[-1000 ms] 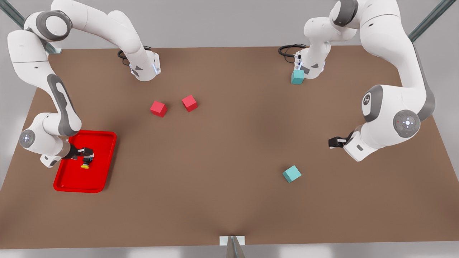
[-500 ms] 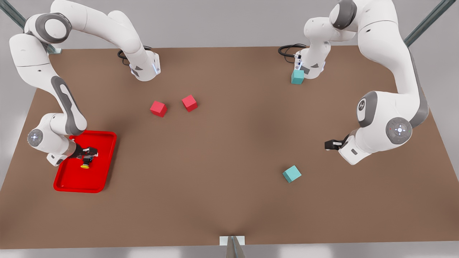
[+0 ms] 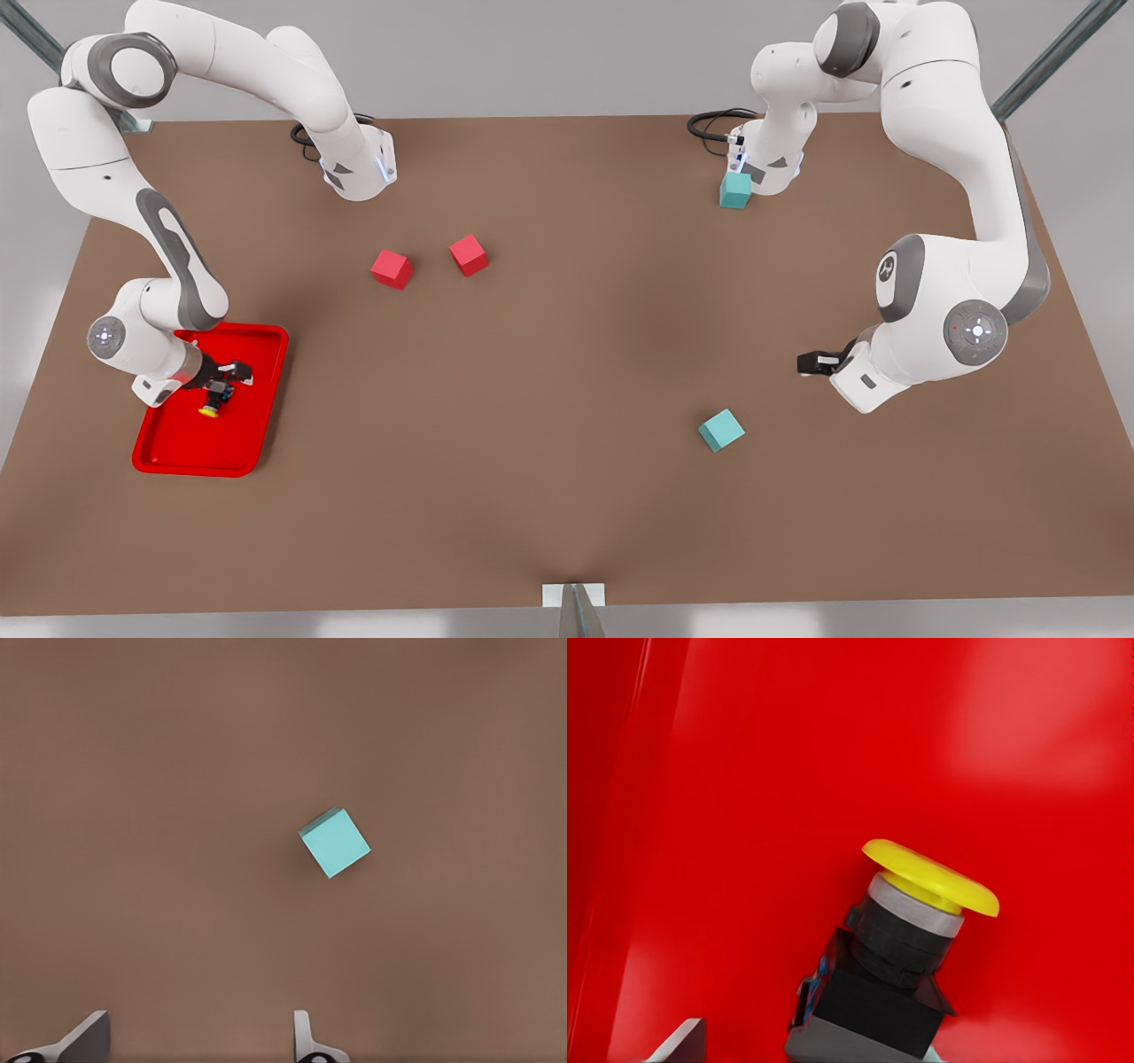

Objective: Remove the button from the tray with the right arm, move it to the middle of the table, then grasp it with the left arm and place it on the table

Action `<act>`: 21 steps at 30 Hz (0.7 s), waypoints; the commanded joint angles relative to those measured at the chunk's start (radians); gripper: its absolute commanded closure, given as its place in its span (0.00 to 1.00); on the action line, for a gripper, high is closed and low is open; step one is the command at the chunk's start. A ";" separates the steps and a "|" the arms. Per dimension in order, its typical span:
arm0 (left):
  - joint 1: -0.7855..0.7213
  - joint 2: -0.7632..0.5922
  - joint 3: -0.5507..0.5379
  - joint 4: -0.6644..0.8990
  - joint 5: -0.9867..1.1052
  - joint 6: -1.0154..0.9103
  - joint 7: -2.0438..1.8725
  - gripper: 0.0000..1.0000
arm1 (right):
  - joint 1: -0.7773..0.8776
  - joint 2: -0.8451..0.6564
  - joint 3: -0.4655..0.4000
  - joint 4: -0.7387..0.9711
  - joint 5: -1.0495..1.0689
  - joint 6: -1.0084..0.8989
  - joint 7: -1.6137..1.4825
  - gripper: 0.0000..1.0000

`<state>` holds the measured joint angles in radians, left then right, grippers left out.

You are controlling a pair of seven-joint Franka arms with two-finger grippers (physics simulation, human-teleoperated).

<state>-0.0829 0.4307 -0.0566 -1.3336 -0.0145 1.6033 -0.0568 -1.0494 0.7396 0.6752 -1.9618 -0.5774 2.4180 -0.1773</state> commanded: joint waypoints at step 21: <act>-0.003 -0.003 0.000 0.002 0.001 0.001 -0.005 0.00 | 0.005 -0.008 -0.002 0.000 -0.021 0.009 0.048 0.38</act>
<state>-0.0859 0.4292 -0.0566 -1.3329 -0.0145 1.6048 -0.0597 -1.0452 0.7333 0.6728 -1.9623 -0.5957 2.4270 -0.1519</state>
